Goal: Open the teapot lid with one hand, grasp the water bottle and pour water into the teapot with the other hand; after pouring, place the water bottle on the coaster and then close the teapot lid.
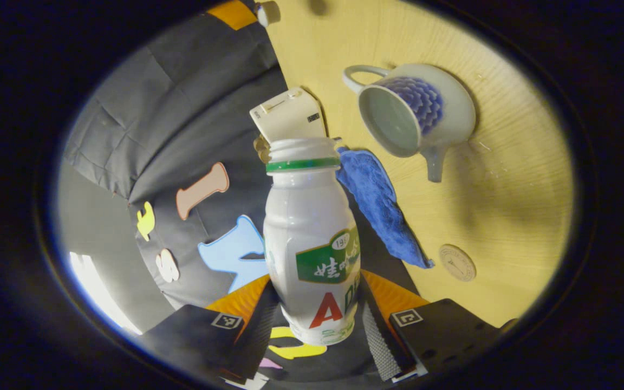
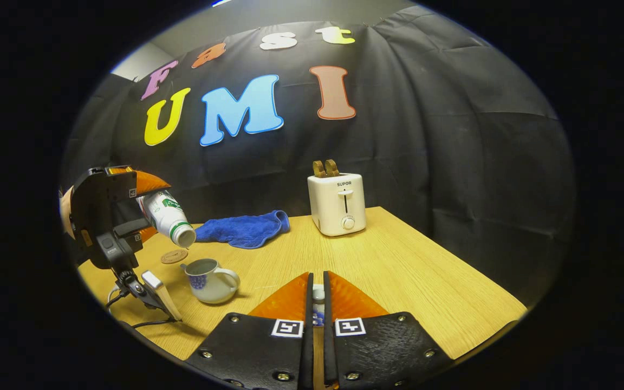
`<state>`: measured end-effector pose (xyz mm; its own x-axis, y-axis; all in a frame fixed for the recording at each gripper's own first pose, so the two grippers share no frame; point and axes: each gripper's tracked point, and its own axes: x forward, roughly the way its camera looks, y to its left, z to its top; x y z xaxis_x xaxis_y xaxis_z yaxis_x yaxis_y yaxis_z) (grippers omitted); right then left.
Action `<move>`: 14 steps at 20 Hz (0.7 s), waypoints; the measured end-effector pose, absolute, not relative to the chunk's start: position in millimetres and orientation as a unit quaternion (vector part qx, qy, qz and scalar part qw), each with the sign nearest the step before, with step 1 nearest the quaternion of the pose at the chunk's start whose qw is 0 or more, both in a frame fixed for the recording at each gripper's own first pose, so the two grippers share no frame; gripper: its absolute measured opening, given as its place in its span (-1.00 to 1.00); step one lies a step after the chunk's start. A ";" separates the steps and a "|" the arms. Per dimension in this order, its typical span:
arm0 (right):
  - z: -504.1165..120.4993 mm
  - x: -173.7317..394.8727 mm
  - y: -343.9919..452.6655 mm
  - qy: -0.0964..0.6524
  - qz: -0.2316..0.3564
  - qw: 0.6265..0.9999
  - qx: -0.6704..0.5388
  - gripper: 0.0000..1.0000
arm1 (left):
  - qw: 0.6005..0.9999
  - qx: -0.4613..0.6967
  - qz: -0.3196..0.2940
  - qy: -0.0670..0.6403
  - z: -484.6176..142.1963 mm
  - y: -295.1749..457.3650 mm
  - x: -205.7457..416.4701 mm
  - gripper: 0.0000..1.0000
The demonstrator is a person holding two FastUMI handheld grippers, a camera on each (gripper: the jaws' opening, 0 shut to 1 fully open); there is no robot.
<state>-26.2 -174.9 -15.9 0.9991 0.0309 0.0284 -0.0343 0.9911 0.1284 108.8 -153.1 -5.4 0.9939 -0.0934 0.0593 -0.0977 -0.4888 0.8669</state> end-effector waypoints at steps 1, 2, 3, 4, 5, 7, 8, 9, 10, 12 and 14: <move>-15.9 -26.1 -173.8 -0.013 0.016 0.998 0.061 -0.86 | 0.523 0.851 -0.001 -0.048 -6.1 -148.7 108.8 0.82; -14.9 -26.0 -172.6 -0.013 0.016 0.998 0.059 -0.86 | 0.539 0.841 -0.003 -0.045 -7.4 -145.6 108.8 0.82; -13.9 -26.4 -170.1 -0.013 0.017 0.998 0.057 -0.86 | 0.558 0.829 -0.006 -0.039 -9.3 -141.5 109.0 0.82; -12.3 -26.6 -167.6 -0.012 0.018 0.998 0.055 -0.86 | 0.578 0.816 -0.009 -0.030 -12.8 -136.5 108.8 0.83; -11.5 -26.0 -164.6 -0.012 0.020 0.998 0.053 -0.86 | 0.598 0.801 -0.014 -0.020 -16.8 -132.0 108.5 0.83; -7.6 -26.8 -158.2 -0.014 0.022 0.999 0.046 -0.86 | 0.638 0.770 -0.019 -0.001 -23.4 -120.5 107.6 0.65; -4.8 -26.8 -155.1 -0.015 0.023 0.999 0.043 -0.86 | 0.659 0.752 -0.021 0.009 -27.7 -113.6 108.1 0.56; -2.5 -26.9 -151.4 -0.016 0.025 0.999 0.040 -0.86 | 0.680 0.733 -0.023 0.017 -31.3 -108.3 107.1 0.55; 0.2 -26.5 -147.0 -0.017 0.028 0.999 0.037 -0.86 | 0.701 0.712 -0.025 0.024 -34.3 -102.4 106.7 0.55; 3.7 -25.1 -138.0 -0.017 0.033 0.999 0.034 -0.86 | 0.741 0.670 -0.025 0.038 -39.2 -90.1 107.1 0.83; 7.2 -23.4 -126.3 -0.016 0.042 0.998 0.033 -0.86 | 0.779 0.624 -0.028 0.051 -45.2 -79.2 104.6 0.69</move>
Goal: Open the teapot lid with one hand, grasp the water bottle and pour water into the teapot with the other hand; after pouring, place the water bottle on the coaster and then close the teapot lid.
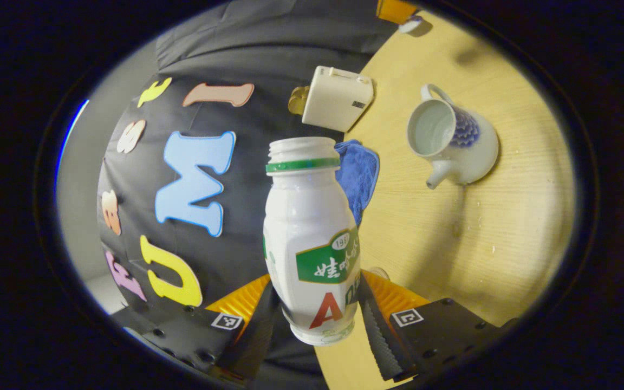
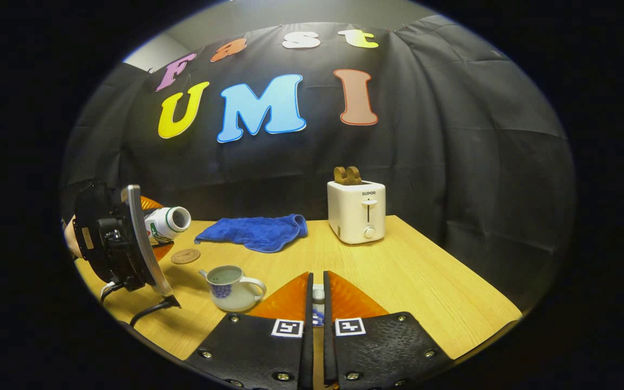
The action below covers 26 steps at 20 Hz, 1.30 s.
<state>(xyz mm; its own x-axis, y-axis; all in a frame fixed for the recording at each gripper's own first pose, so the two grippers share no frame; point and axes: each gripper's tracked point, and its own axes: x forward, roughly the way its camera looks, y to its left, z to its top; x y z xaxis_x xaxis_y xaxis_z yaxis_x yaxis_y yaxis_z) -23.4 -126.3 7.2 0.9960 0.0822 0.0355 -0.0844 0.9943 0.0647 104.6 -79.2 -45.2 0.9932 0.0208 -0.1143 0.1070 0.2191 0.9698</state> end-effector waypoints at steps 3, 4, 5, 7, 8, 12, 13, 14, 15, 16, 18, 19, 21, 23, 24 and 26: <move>12.2 -18.6 -108.1 -0.016 0.054 0.998 0.028 -0.85 | 0.831 0.550 -0.033 0.075 -60.3 -61.1 98.5 0.55; 14.9 -17.0 -102.1 -0.016 0.058 0.998 0.026 -0.86 | 0.846 0.526 -0.033 0.082 -64.3 -54.6 95.6 0.55; 16.6 -15.3 -95.8 -0.017 0.063 0.998 0.024 -0.86 | 0.859 0.503 -0.032 0.086 -67.3 -47.6 93.1 0.55; 22.7 -10.2 -82.2 -0.020 0.072 0.997 0.021 -0.86 | 0.880 0.466 -0.021 0.087 -65.8 -31.8 87.1 0.70; 24.5 -7.3 -74.7 -0.020 0.076 0.997 0.021 -0.85 | 0.890 0.448 -0.015 0.086 -63.0 -24.6 86.0 0.69; 31.3 2.8 -41.8 -0.020 0.100 0.995 0.010 -0.86 | 0.924 0.373 0.001 0.086 -55.6 3.9 80.9 0.68; 32.1 5.7 -34.9 -0.020 0.104 0.994 0.006 -0.85 | 0.930 0.357 0.006 0.085 -53.2 12.6 78.1 0.69; 33.0 8.0 -27.9 -0.019 0.109 0.994 0.002 -0.85 | 0.935 0.343 0.011 0.086 -51.3 21.2 76.2 0.69; 33.0 10.2 -21.1 -0.019 0.114 0.993 -0.001 -0.86 | 0.940 0.330 0.018 0.086 -49.9 30.6 74.8 0.69; 32.5 13.3 -15.6 -0.017 0.117 0.993 -0.005 -0.86 | 0.945 0.315 0.024 0.086 -48.5 40.7 72.8 0.69; 31.5 19.4 -6.8 -0.013 0.122 0.992 -0.008 -0.86 | 0.954 0.284 0.032 0.089 -47.3 59.0 71.4 0.70; 29.9 21.8 -3.4 -0.011 0.124 0.992 -0.008 -0.86 | 0.958 0.269 0.037 0.089 -47.4 67.1 72.1 0.70; 27.8 27.2 1.7 -0.007 0.126 0.992 -0.009 -0.85 | 0.966 0.240 0.043 0.084 -45.6 79.2 69.7 0.83; 25.6 31.7 5.1 -0.004 0.126 0.992 -0.011 -0.86 | 0.971 0.219 0.044 0.085 -44.4 85.5 69.3 0.83; 24.0 32.9 6.8 -0.002 0.127 0.992 -0.013 -0.86 | 0.972 0.214 0.045 0.085 -43.3 88.0 70.1 0.83; 20.1 35.0 8.7 0.002 0.127 0.992 -0.016 -0.86 | 0.973 0.208 0.046 0.083 -44.6 90.3 69.0 0.82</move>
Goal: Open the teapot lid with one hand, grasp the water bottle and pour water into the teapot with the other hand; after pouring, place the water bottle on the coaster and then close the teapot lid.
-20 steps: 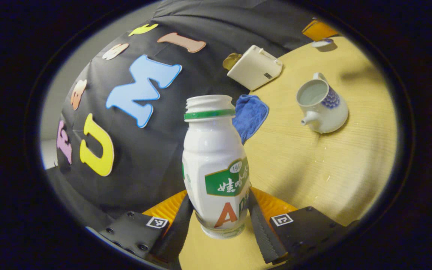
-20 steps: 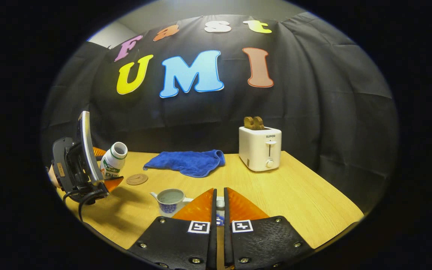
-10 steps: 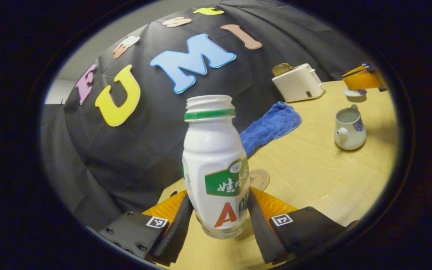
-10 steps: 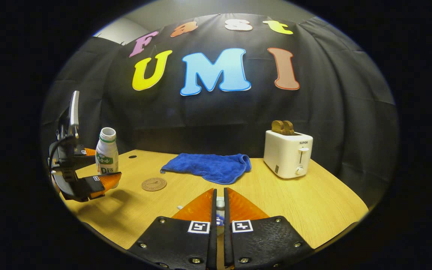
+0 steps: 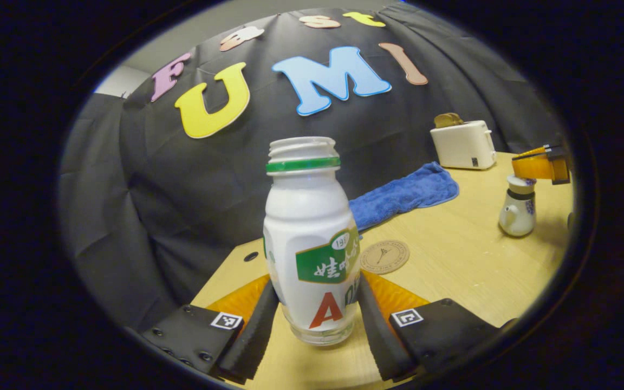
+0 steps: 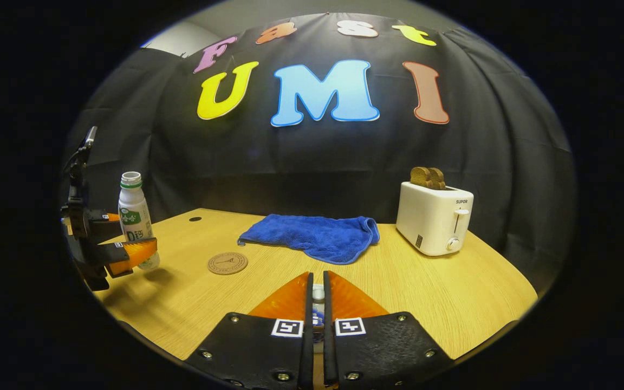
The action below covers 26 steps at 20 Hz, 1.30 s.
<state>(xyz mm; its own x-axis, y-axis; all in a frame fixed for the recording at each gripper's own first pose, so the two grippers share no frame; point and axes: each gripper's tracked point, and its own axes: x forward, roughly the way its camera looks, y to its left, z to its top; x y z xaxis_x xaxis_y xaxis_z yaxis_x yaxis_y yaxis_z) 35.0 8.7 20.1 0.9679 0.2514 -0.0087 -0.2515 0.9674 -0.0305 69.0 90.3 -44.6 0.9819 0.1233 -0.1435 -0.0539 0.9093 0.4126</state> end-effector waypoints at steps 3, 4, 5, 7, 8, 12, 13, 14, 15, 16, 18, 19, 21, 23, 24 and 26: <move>13.6 37.4 8.9 0.010 0.126 0.992 -0.016 -0.86 | 0.975 0.202 0.043 0.077 -43.1 90.9 64.8 0.82; 12.0 38.7 9.0 0.013 0.126 0.992 -0.016 -0.86 | 0.976 0.199 0.042 0.074 -41.3 90.5 64.0 0.82; 9.9 38.2 8.9 0.015 0.126 0.992 -0.016 -0.86 | 0.977 0.198 0.040 0.072 -39.7 90.0 63.7 0.82; 6.0 39.0 9.0 0.018 0.125 0.992 -0.017 -0.86 | 0.978 0.194 0.035 0.068 -34.8 87.0 64.1 0.82; 3.9 39.1 9.1 0.019 0.125 0.992 -0.018 -0.86 | 0.979 0.191 0.033 0.066 -32.3 85.3 64.1 0.82; 2.6 38.0 9.6 0.012 0.119 0.992 -0.025 -0.86 | 0.982 0.174 0.032 0.061 -30.5 79.8 63.8 0.82; 3.3 37.8 9.5 0.009 0.117 0.993 -0.025 -0.85 | 0.983 0.169 0.031 0.060 -30.7 78.2 65.2 0.82; 3.3 36.9 9.4 0.008 0.116 0.993 -0.025 -0.86 | 0.984 0.164 0.030 0.060 -30.2 76.8 66.5 0.82; 2.1 38.0 10.4 0.007 0.116 0.993 -0.025 -0.82 | 0.985 0.160 0.030 0.060 -29.4 75.9 69.0 0.82; 2.5 38.0 10.3 0.004 0.117 0.993 -0.024 -0.78 | 0.985 0.157 0.028 0.059 -27.5 74.5 73.0 0.82; 2.5 40.0 4.5 0.000 0.106 0.994 -0.023 -0.77 | 0.987 0.146 0.024 0.055 -20.8 71.4 82.5 0.69; 1.6 40.3 3.2 -0.001 0.106 0.994 -0.019 -0.55 | 0.989 0.139 0.021 0.054 -16.9 68.6 86.9 0.69; 0.9 37.7 2.9 -0.001 0.114 0.994 -0.002 -0.14 | 0.990 0.126 0.015 0.054 -12.1 64.3 98.9 0.69; 0.7 38.0 1.5 -0.001 0.121 0.993 0.015 0.02 | 0.992 0.114 0.009 0.058 -10.6 60.8 110.8 0.75; 1.4 36.6 0.4 -0.002 0.121 0.992 0.020 0.20 | 0.992 0.108 0.005 0.059 -10.2 58.6 116.1 0.69; 6.2 35.5 -5.6 -0.010 0.114 0.993 0.024 0.43 | 0.994 0.093 -0.002 0.063 -10.0 52.7 129.9 0.82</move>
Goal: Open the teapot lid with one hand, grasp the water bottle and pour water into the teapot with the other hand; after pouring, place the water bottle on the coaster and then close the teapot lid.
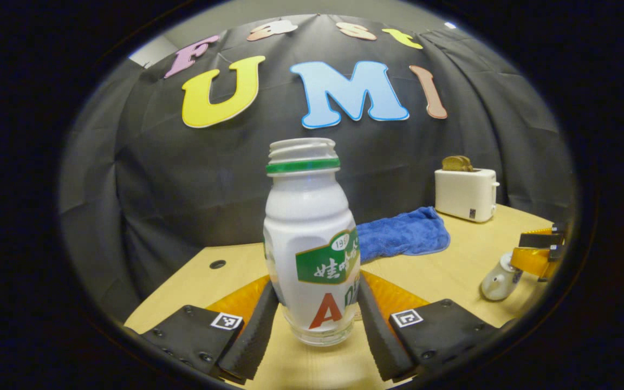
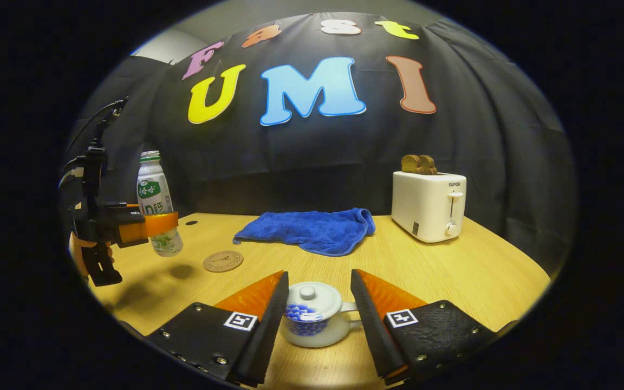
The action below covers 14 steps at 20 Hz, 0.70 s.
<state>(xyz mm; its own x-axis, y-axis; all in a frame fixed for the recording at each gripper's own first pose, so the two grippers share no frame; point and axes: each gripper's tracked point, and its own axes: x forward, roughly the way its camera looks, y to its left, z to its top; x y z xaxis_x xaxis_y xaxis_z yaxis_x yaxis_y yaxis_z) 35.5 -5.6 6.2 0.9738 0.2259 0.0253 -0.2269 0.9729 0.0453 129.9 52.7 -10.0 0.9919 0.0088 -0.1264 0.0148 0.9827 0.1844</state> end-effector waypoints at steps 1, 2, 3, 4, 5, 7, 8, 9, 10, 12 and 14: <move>10.2 33.7 -7.1 -0.017 0.113 0.993 0.028 0.44 | 0.994 0.084 -0.006 0.069 -10.7 50.6 136.9 0.69; 13.6 32.3 -7.3 -0.025 0.113 0.993 0.030 0.44 | 0.994 0.075 -0.012 0.073 -12.0 48.1 142.4 0.69; 16.8 30.6 -8.4 -0.032 0.111 0.993 0.029 0.48 | 0.995 0.067 -0.015 0.077 -13.8 46.1 149.2 0.69; 19.1 29.4 -9.8 -0.037 0.107 0.993 0.025 0.48 | 0.995 0.062 -0.016 0.080 -14.3 45.6 155.7 0.69; 20.8 28.0 -11.9 -0.042 0.103 0.994 0.019 0.48 | 0.994 0.065 -0.015 0.082 -15.2 46.3 161.5 0.82; 22.6 27.0 -12.2 -0.049 0.098 0.994 0.010 0.48 | 0.993 0.080 -0.011 0.085 -15.4 48.6 171.1 0.70; 23.1 26.6 -11.3 -0.051 0.099 0.994 0.010 0.48 | 0.993 0.085 -0.011 0.085 -15.0 48.3 175.4 0.70; 23.4 25.6 -10.4 -0.051 0.101 0.994 0.011 0.48 | 0.992 0.086 -0.012 0.087 -16.9 47.2 180.3 0.70; 22.3 25.7 -9.9 -0.051 0.102 0.993 0.011 0.48 | 0.992 0.084 -0.014 0.089 -18.3 45.3 184.5 0.70; 22.4 25.0 -10.8 -0.051 0.102 0.993 0.011 0.53 | 0.992 0.079 -0.018 0.093 -23.6 40.2 193.0 0.82; 23.3 25.0 -12.9 -0.053 0.099 0.994 0.014 0.53 | 0.992 0.070 -0.025 0.099 -28.6 33.8 199.3 0.70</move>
<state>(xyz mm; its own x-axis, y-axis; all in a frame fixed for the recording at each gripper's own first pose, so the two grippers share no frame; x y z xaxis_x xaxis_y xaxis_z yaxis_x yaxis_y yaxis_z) 25.0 -12.9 23.3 0.9747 0.1961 0.1077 -0.1990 0.9798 0.0172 199.3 33.8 -28.6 0.9791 -0.0360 -0.2004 0.0637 0.9890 0.1334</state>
